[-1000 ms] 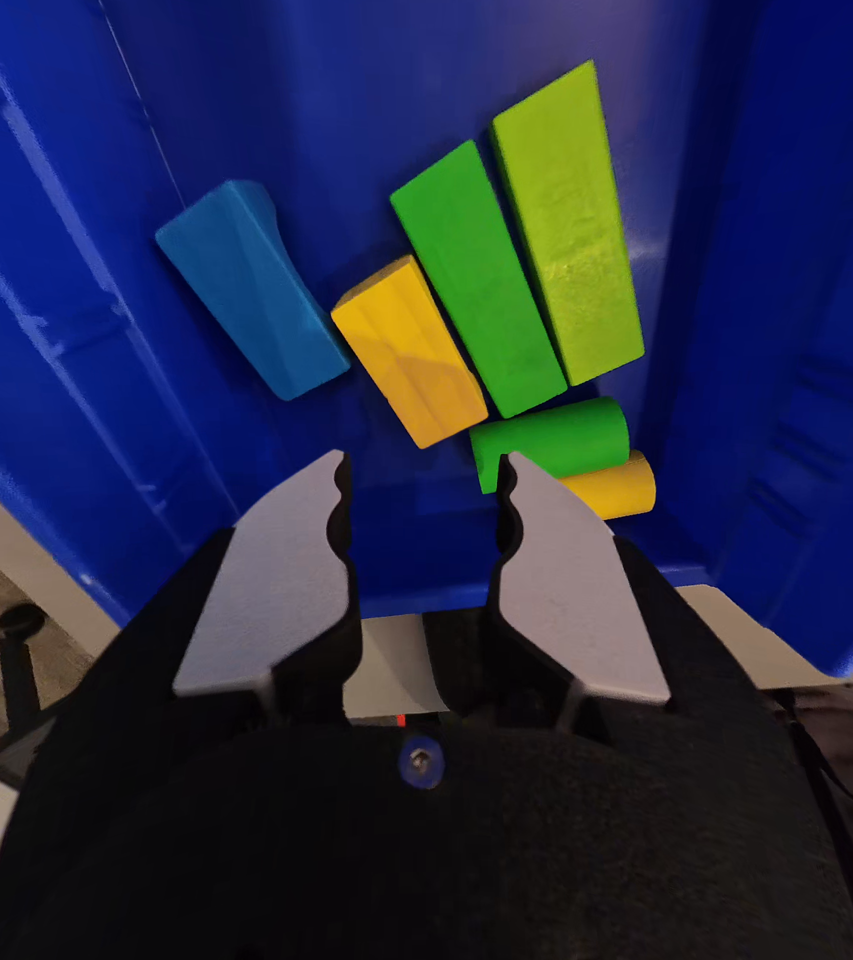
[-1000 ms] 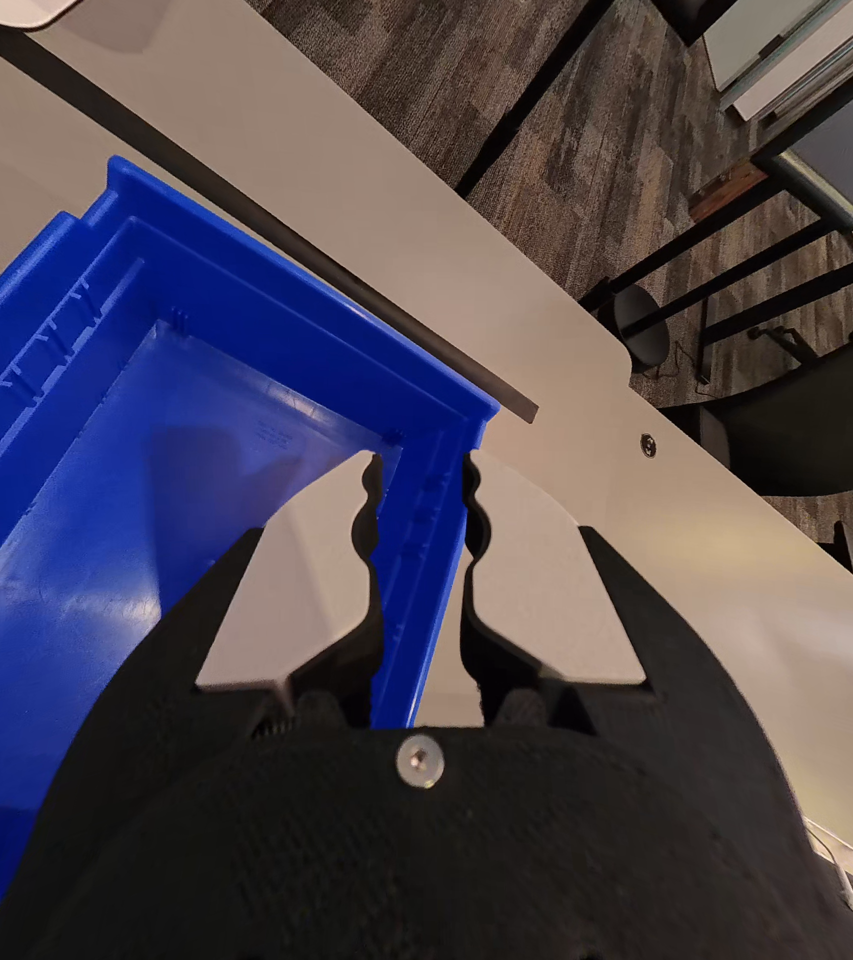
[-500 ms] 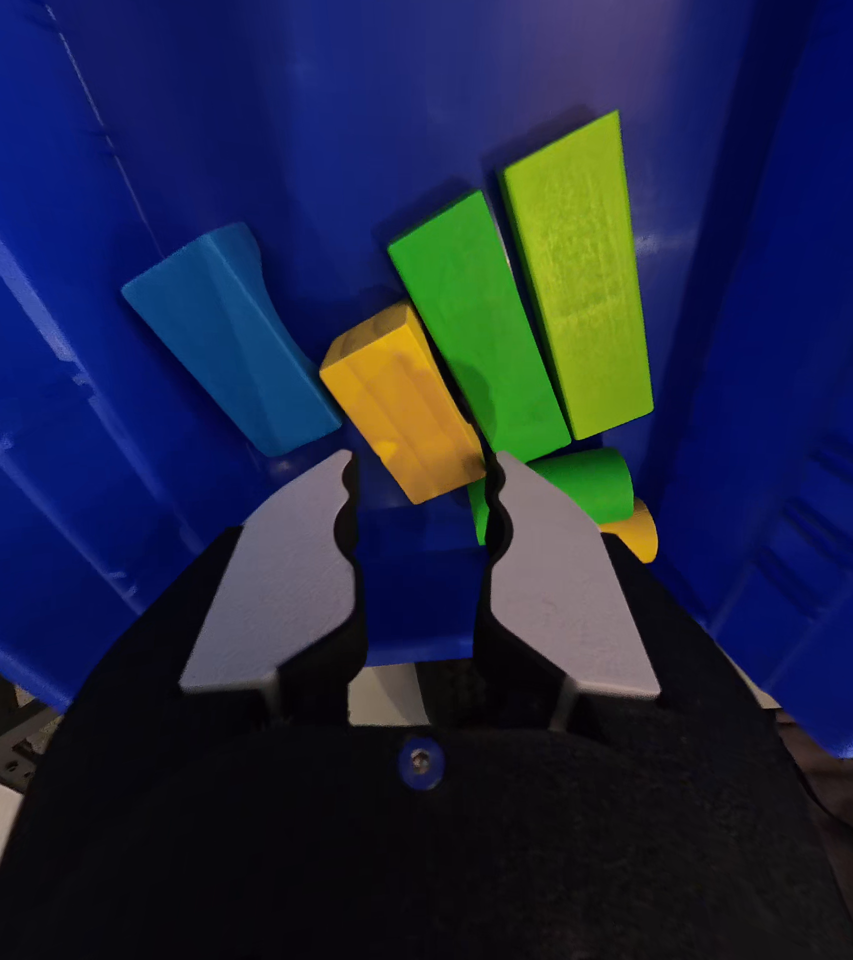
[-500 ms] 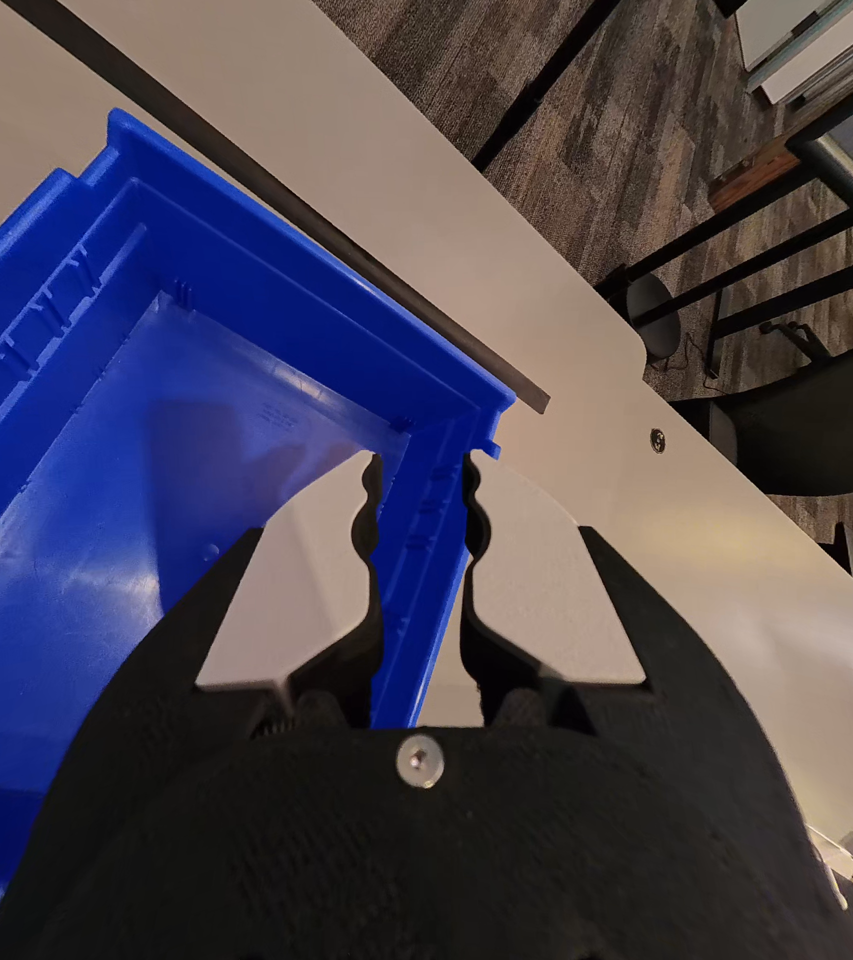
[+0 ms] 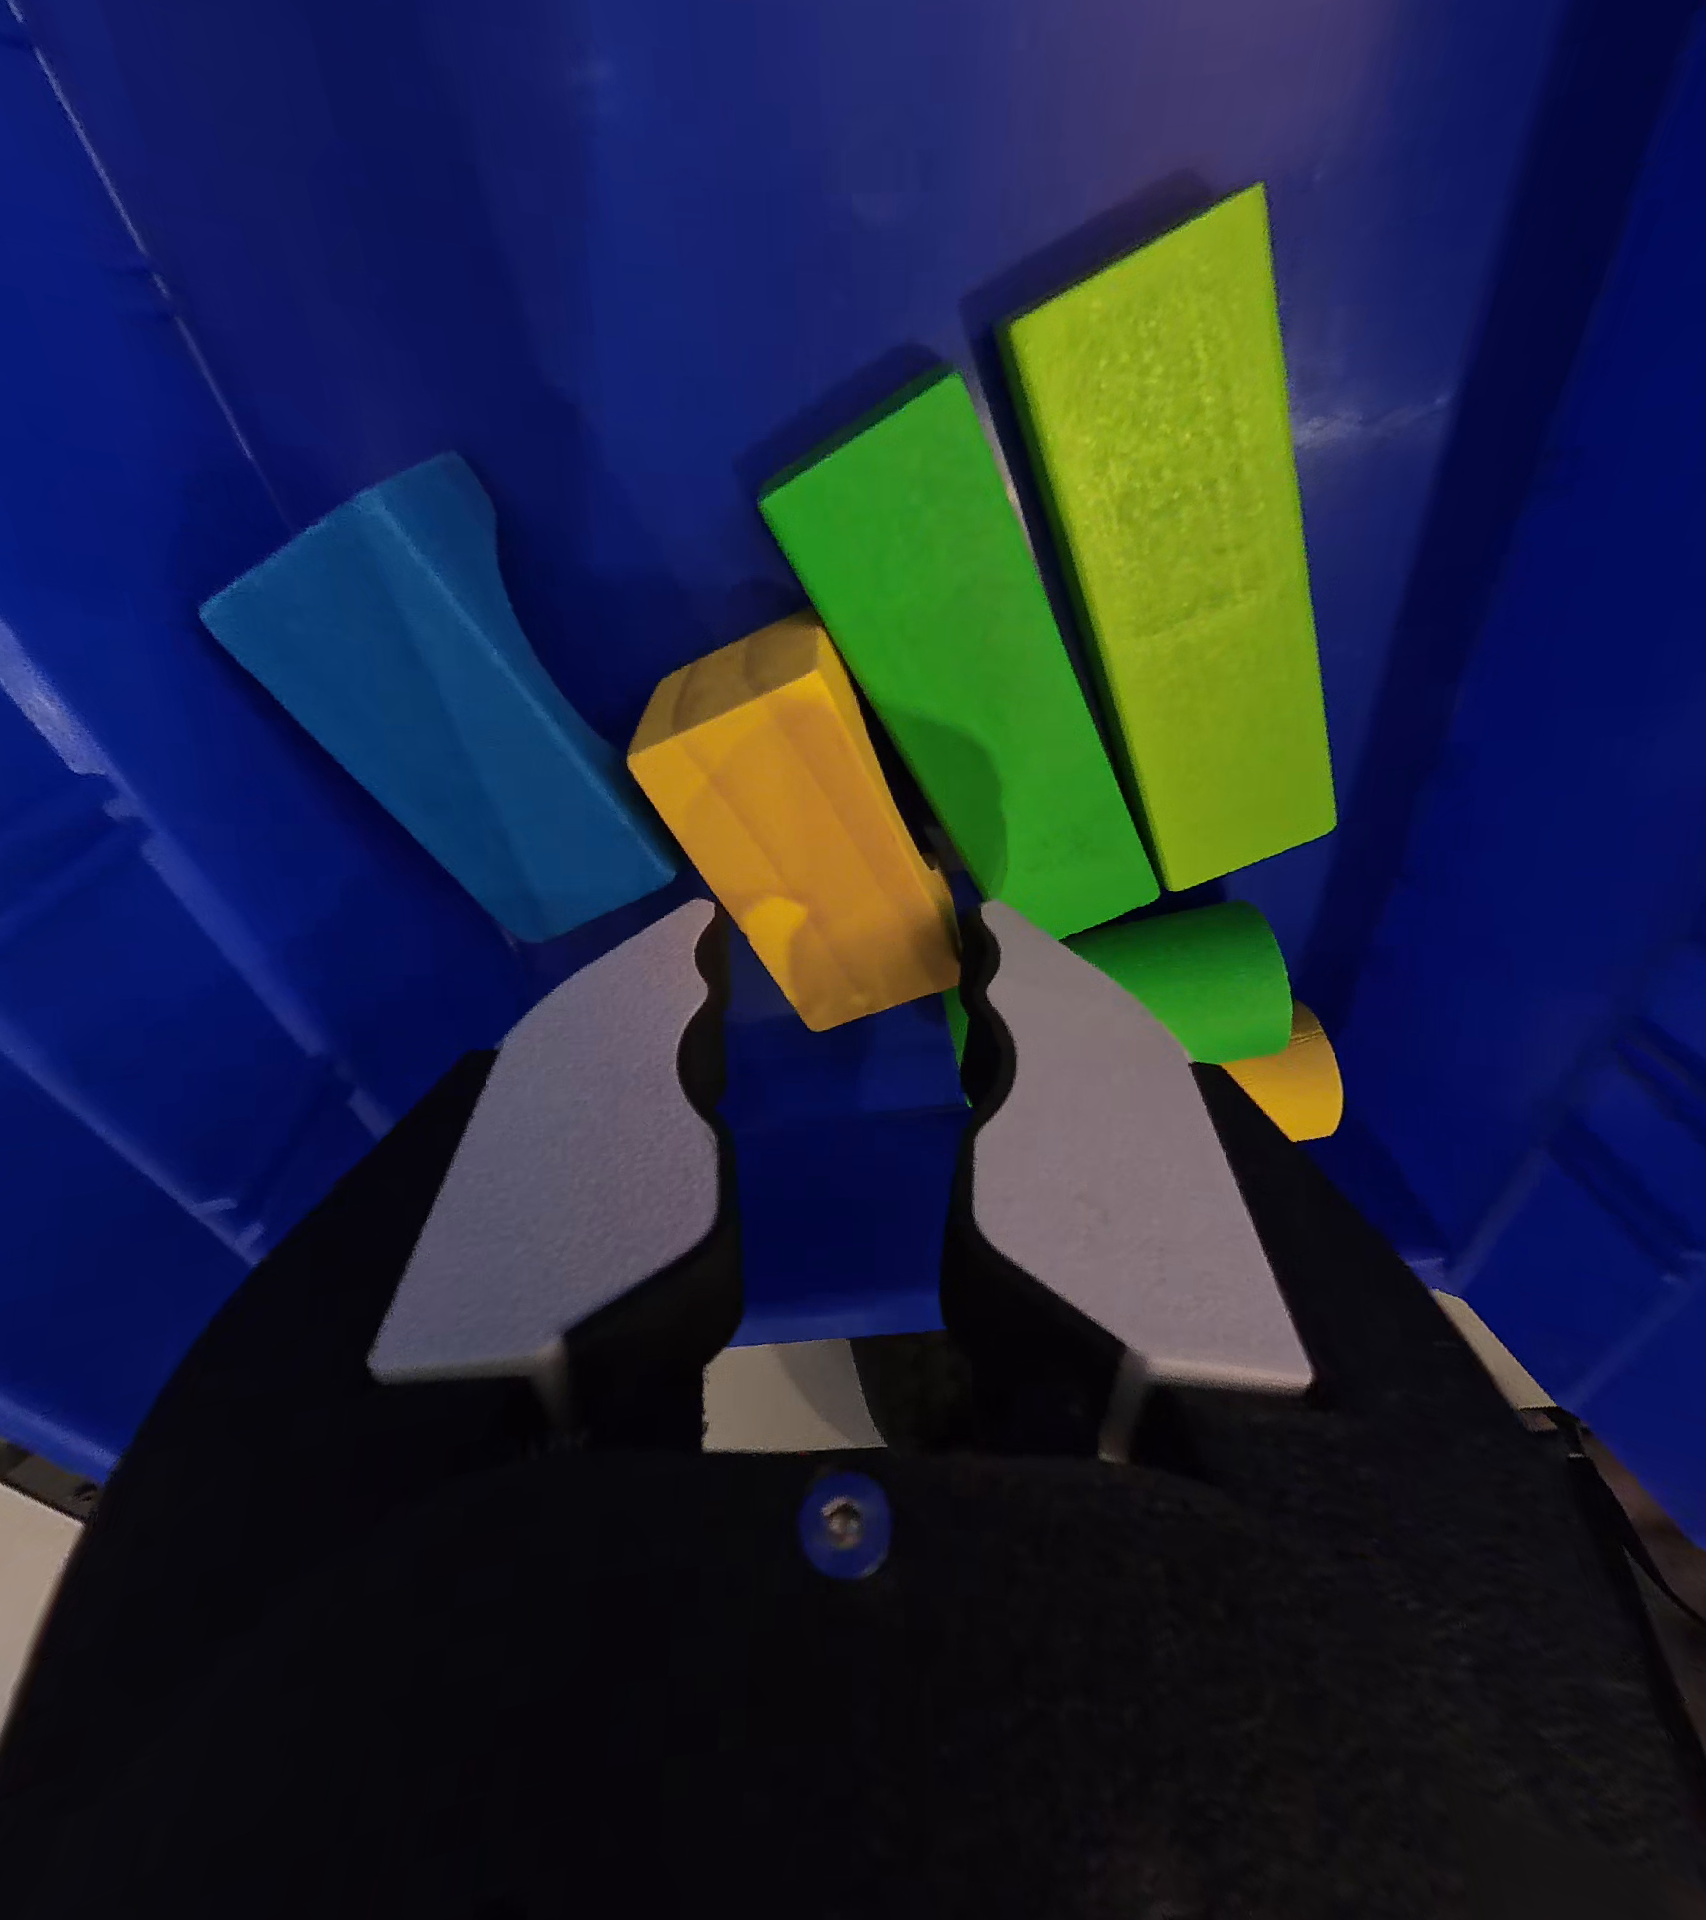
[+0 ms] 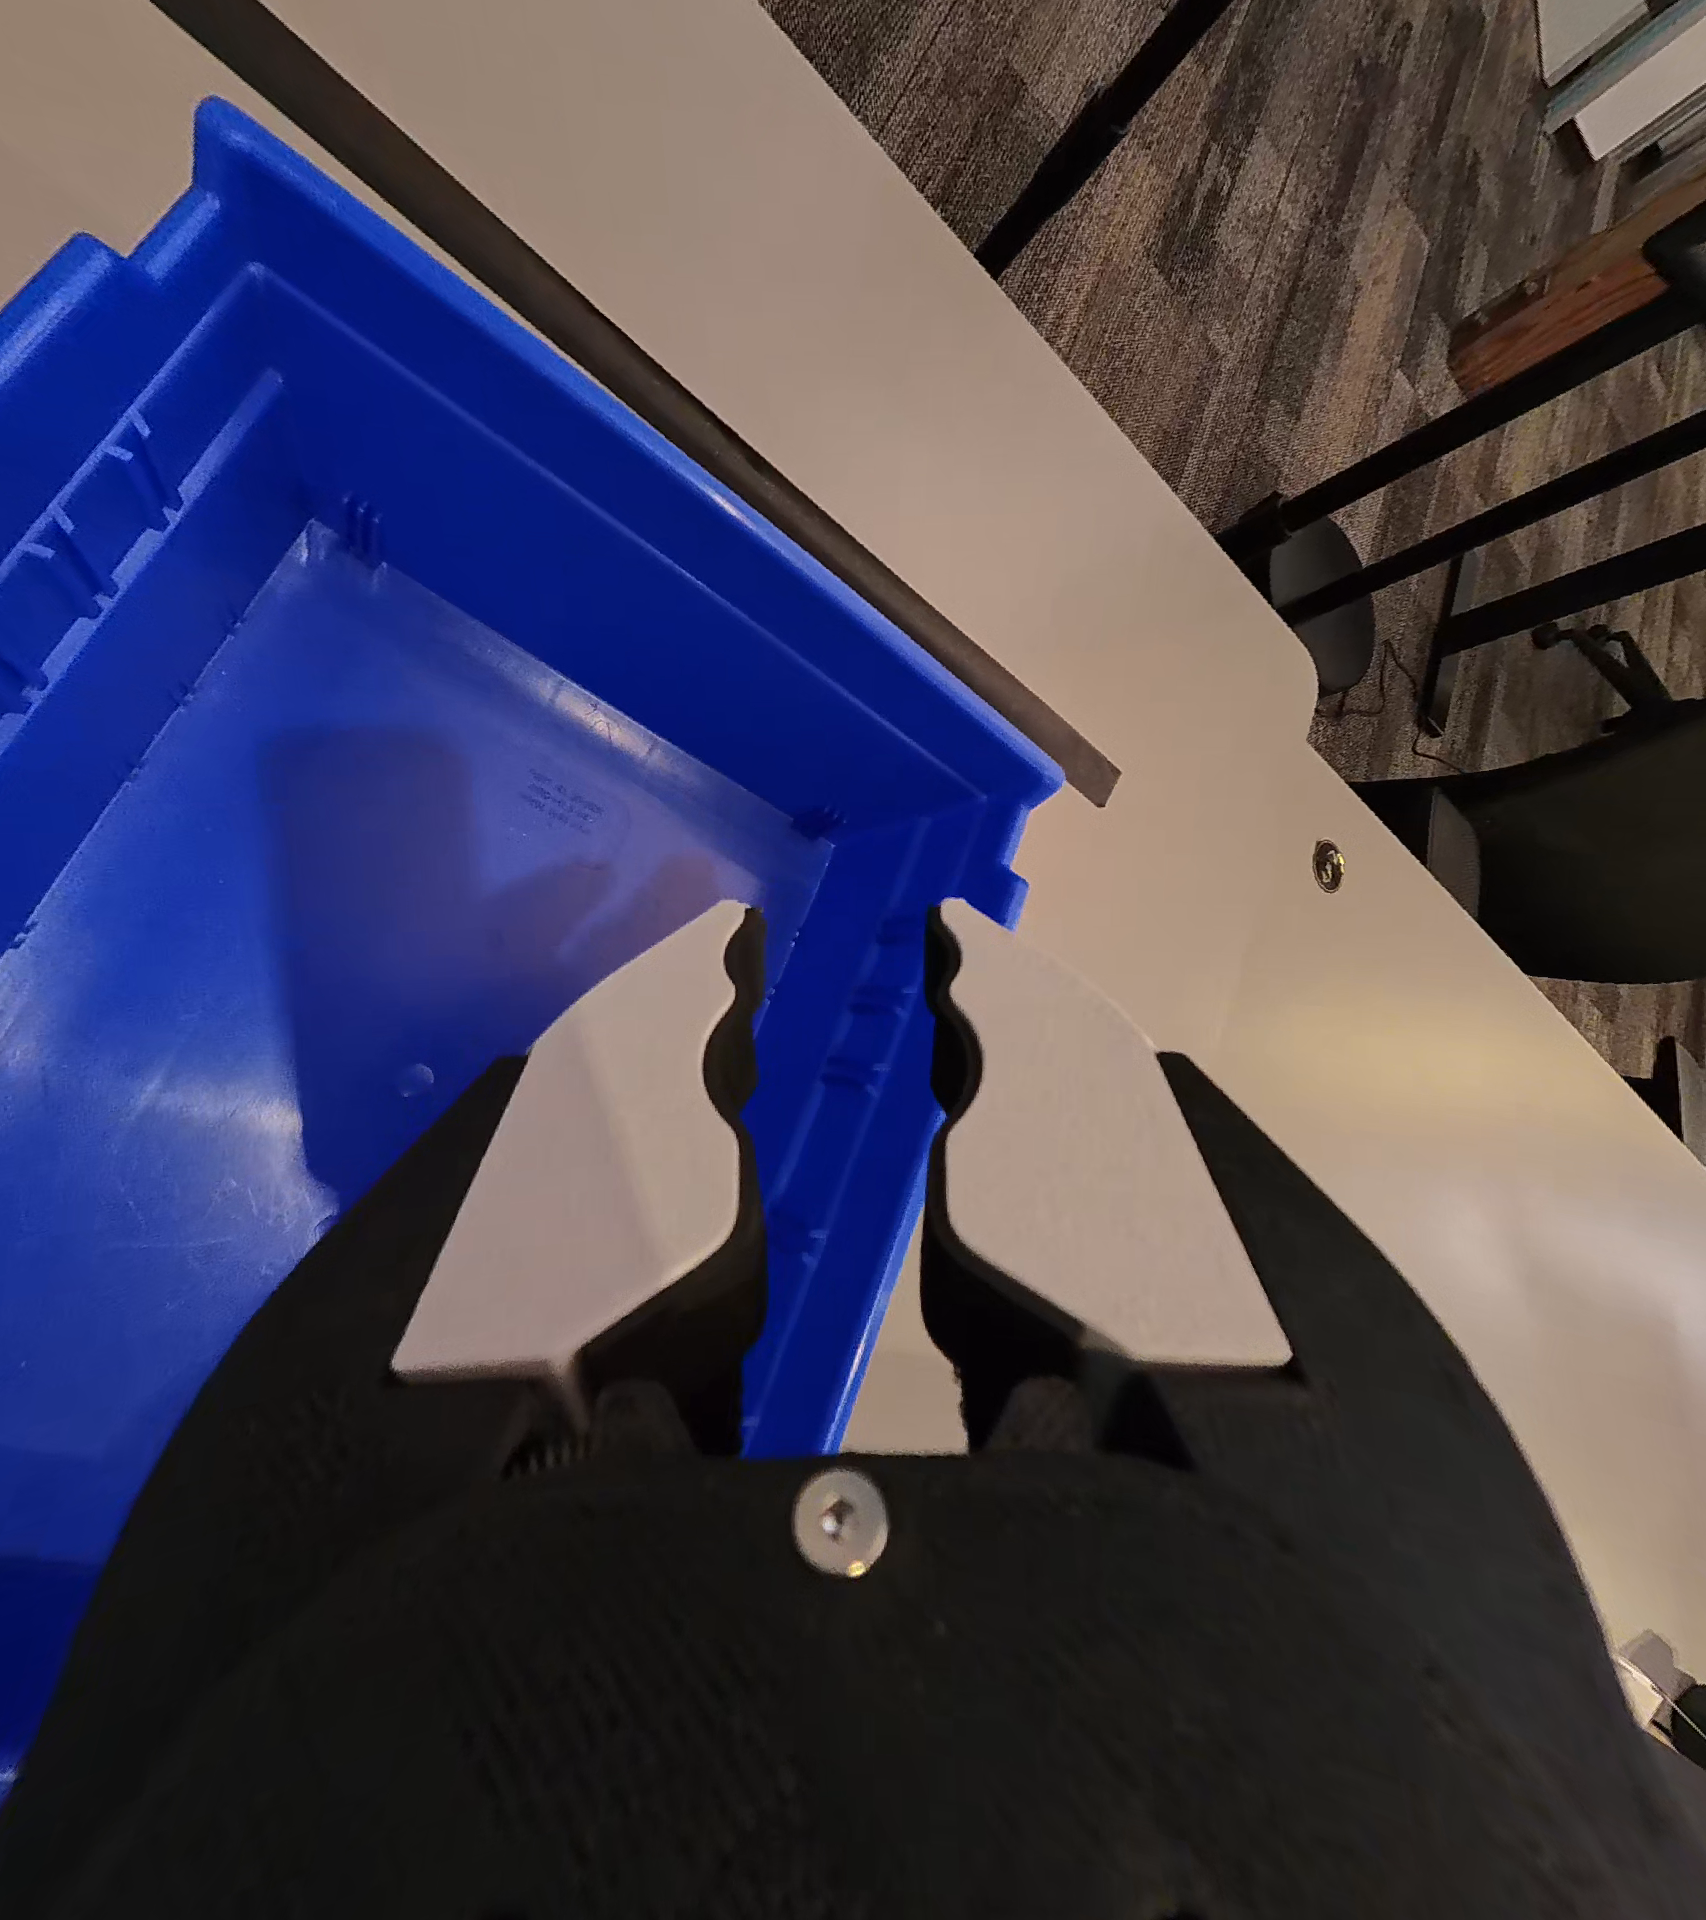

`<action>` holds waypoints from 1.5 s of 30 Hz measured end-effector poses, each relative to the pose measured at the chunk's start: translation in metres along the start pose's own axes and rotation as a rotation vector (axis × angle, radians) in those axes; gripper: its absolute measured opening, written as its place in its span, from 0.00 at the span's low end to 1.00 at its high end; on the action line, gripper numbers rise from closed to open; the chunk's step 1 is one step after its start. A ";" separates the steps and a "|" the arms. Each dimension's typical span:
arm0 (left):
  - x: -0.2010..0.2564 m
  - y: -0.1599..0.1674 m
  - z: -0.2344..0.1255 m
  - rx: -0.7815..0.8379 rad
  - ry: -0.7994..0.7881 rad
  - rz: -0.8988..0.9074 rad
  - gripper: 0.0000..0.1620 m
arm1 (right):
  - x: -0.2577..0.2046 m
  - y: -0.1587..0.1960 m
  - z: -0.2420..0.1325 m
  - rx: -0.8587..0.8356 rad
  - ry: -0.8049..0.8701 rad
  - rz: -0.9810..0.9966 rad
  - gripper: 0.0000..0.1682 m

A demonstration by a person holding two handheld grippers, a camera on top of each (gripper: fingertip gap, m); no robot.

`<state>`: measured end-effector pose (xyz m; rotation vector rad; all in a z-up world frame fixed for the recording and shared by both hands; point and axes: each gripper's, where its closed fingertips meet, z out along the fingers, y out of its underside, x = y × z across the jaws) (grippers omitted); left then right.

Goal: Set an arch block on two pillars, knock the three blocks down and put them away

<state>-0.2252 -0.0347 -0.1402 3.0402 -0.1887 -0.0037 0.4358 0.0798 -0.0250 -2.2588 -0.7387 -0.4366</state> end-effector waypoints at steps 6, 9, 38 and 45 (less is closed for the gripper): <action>-0.004 -0.004 -0.011 0.052 -0.044 0.082 0.24 | -0.001 0.000 0.001 -0.005 0.003 -0.012 0.19; -0.001 -0.005 -0.031 0.133 -0.033 0.107 0.23 | -0.002 -0.003 0.000 0.001 0.008 -0.019 0.19; 0.267 0.058 -0.114 0.470 0.428 1.131 0.22 | -0.355 -0.147 -0.180 0.865 -0.999 -0.630 0.29; 0.280 0.058 -0.110 0.479 0.449 1.169 0.23 | -0.377 -0.131 -0.155 0.713 -0.977 -0.728 0.25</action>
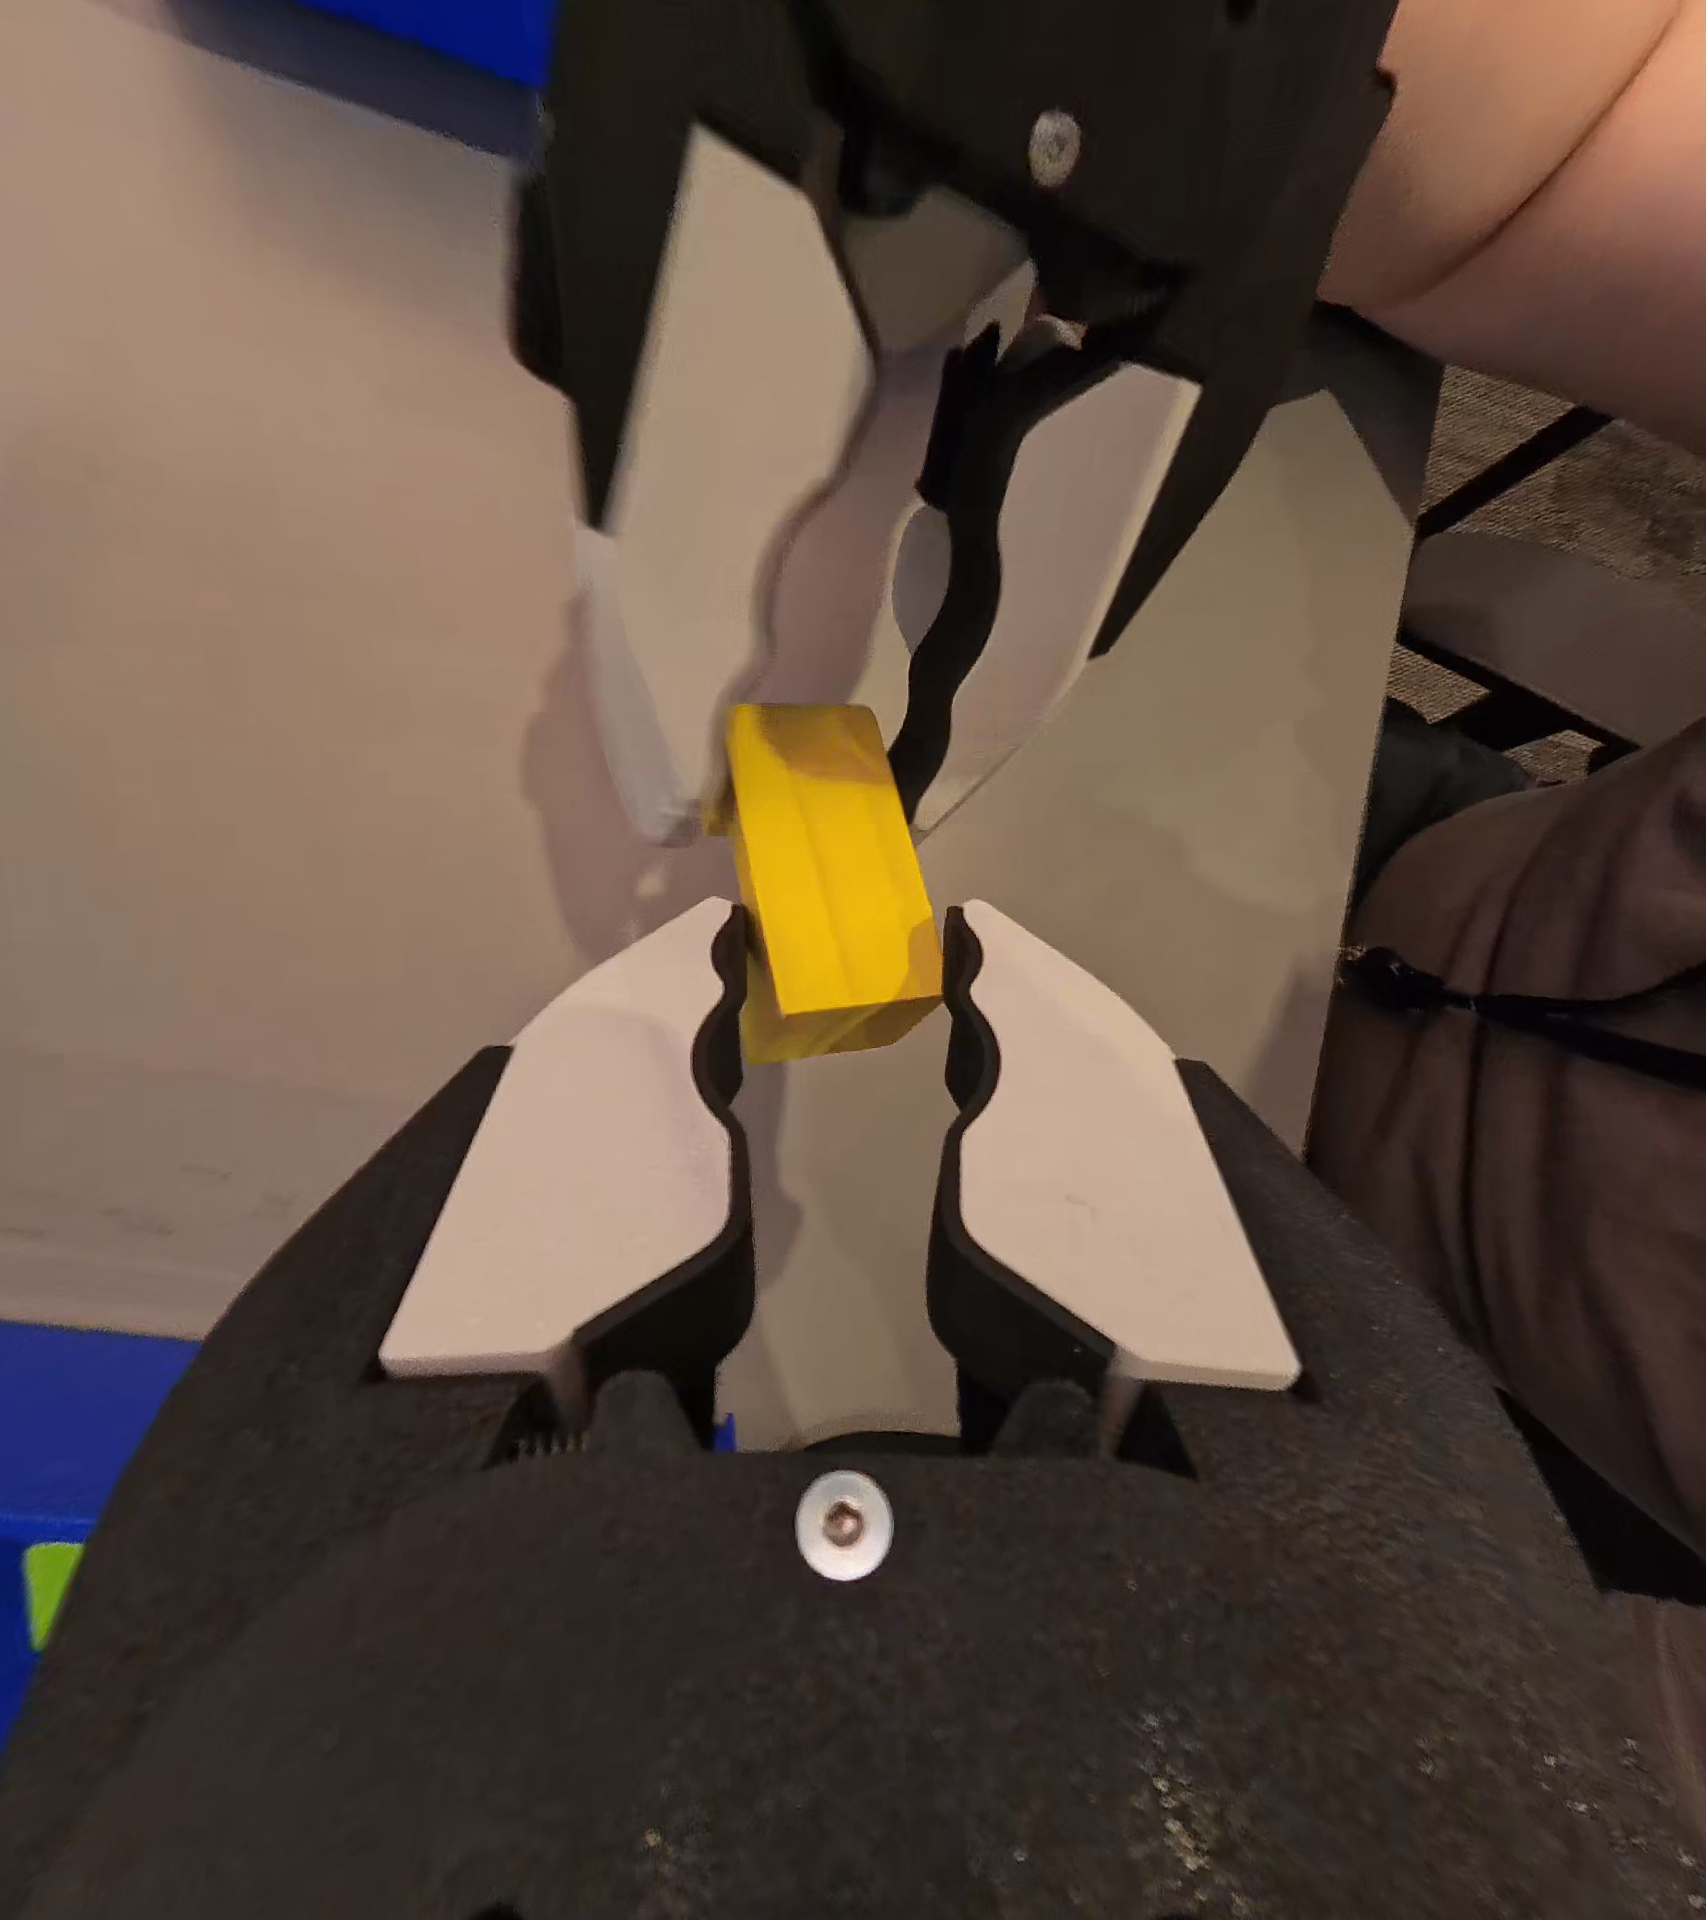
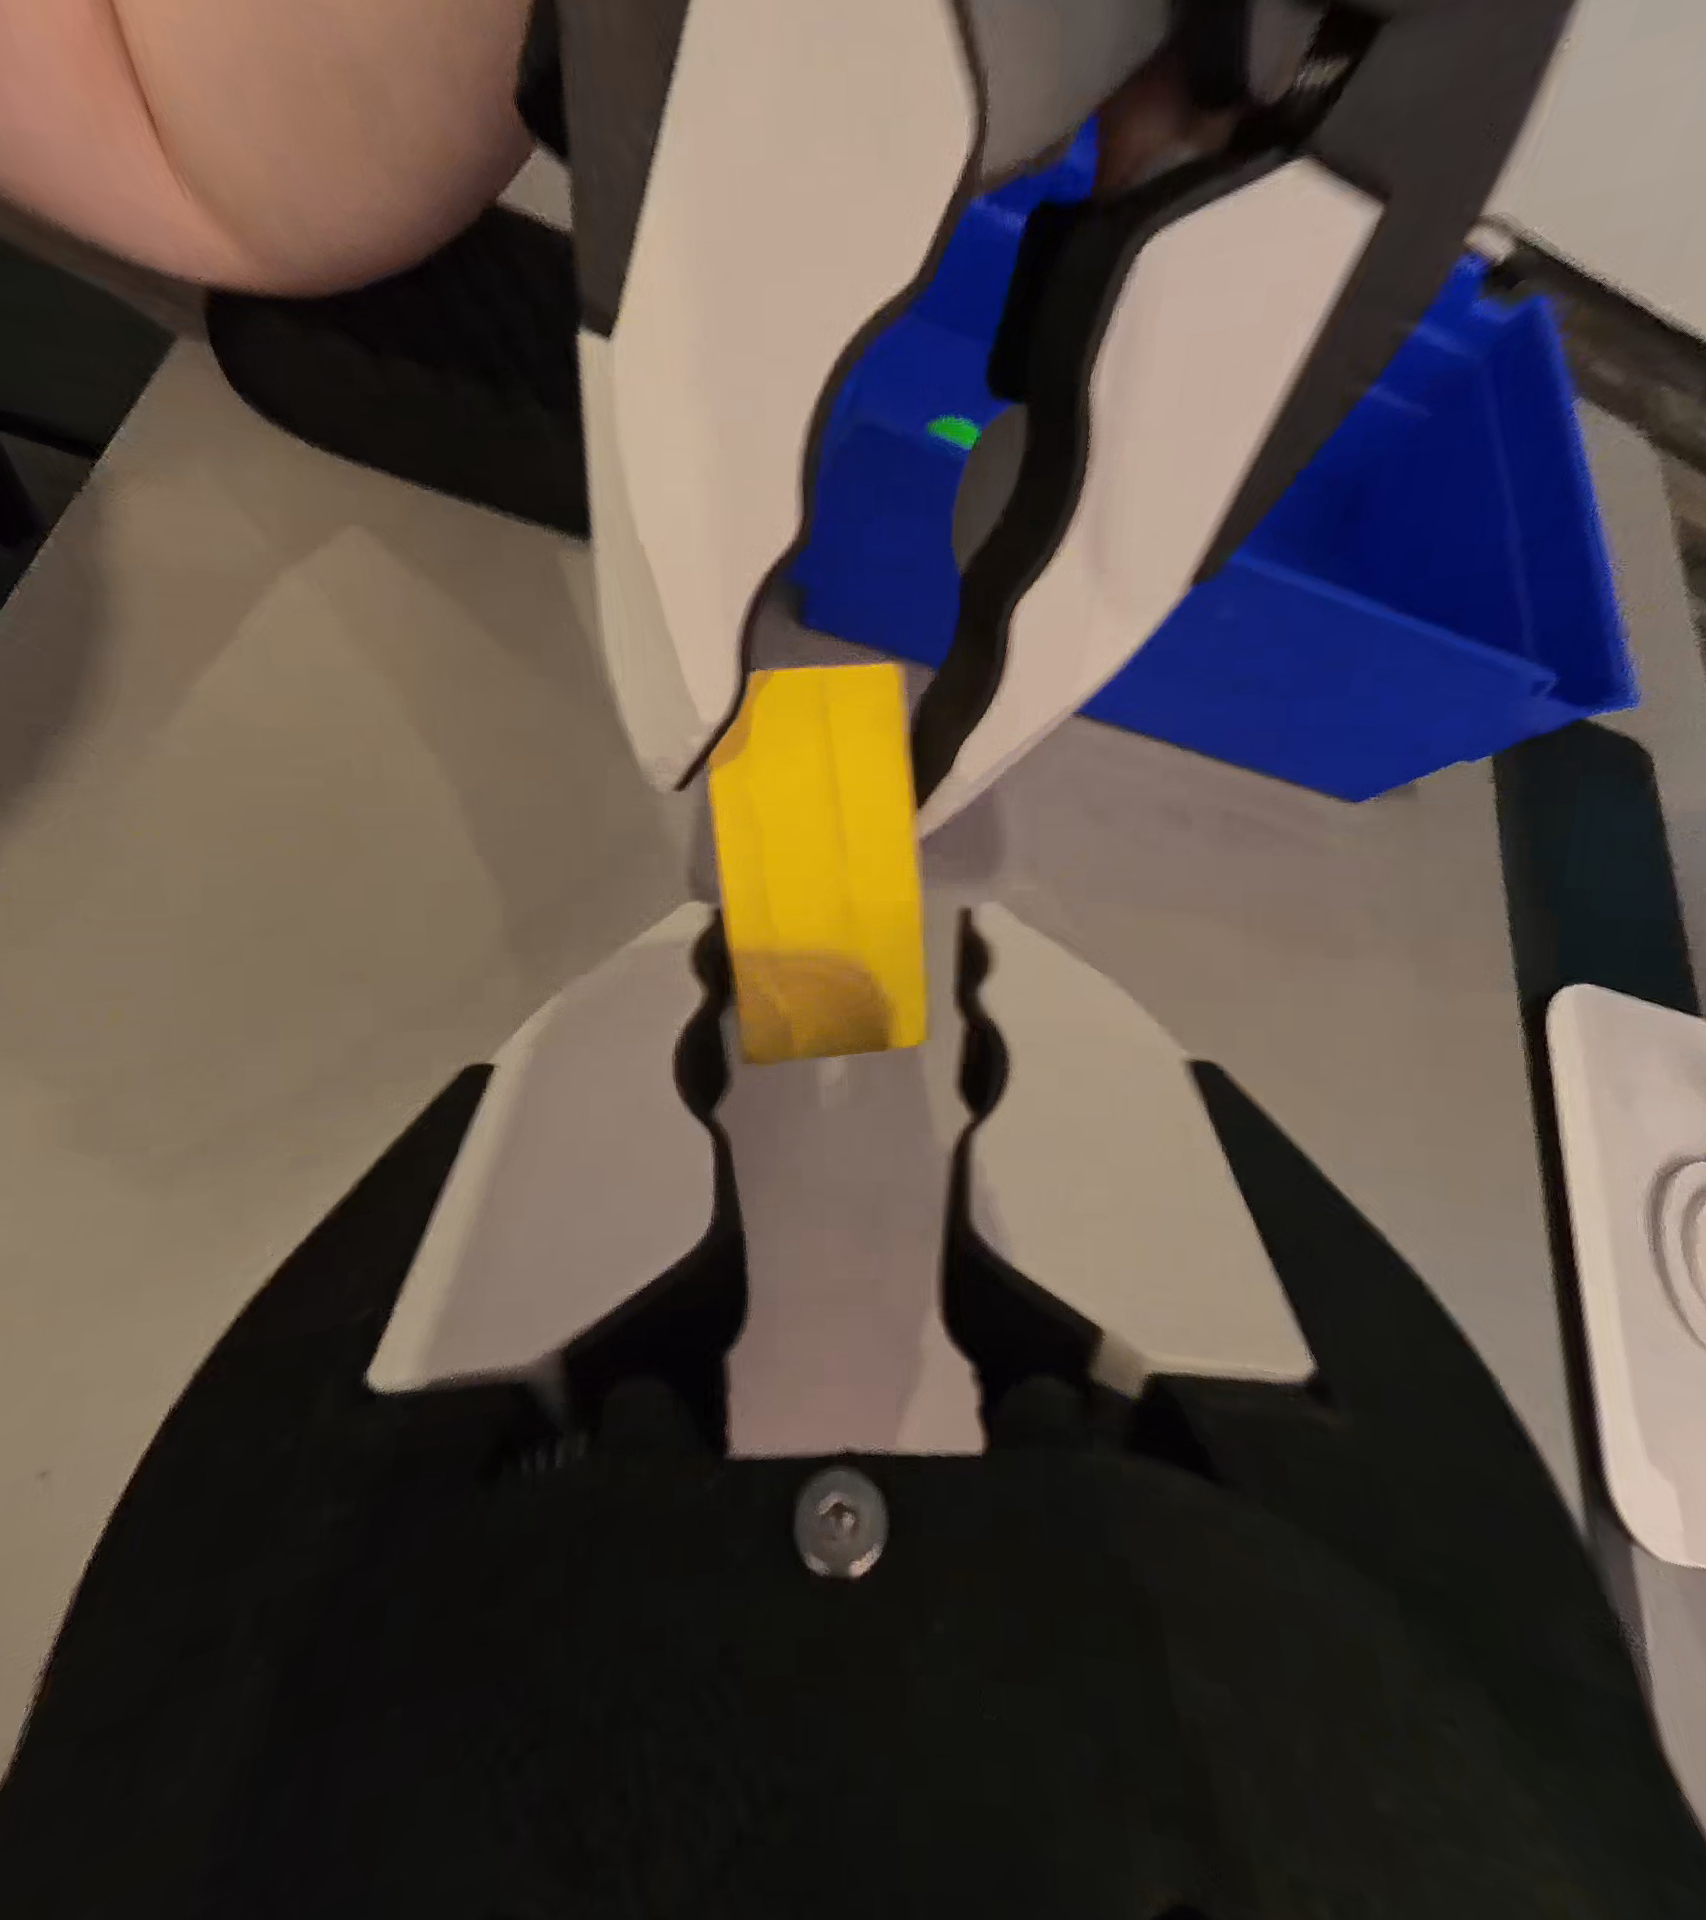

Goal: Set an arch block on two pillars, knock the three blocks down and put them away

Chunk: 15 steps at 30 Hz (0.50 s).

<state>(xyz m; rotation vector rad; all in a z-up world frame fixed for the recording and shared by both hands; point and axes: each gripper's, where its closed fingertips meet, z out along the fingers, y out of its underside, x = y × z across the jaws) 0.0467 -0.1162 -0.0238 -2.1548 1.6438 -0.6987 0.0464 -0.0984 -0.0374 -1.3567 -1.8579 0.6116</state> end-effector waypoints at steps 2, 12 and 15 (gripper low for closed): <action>-0.005 0.001 -0.001 0.004 -0.022 0.019 0.22 | 0.002 0.002 0.000 -0.017 0.019 -0.011 0.22; -0.111 0.111 -0.082 -0.047 -0.359 -0.518 0.38 | 0.095 0.164 -0.057 -0.590 0.462 0.557 0.22; -0.142 0.169 -0.080 -0.166 -0.390 -0.808 0.31 | 0.091 0.203 -0.063 -0.713 0.487 0.736 0.22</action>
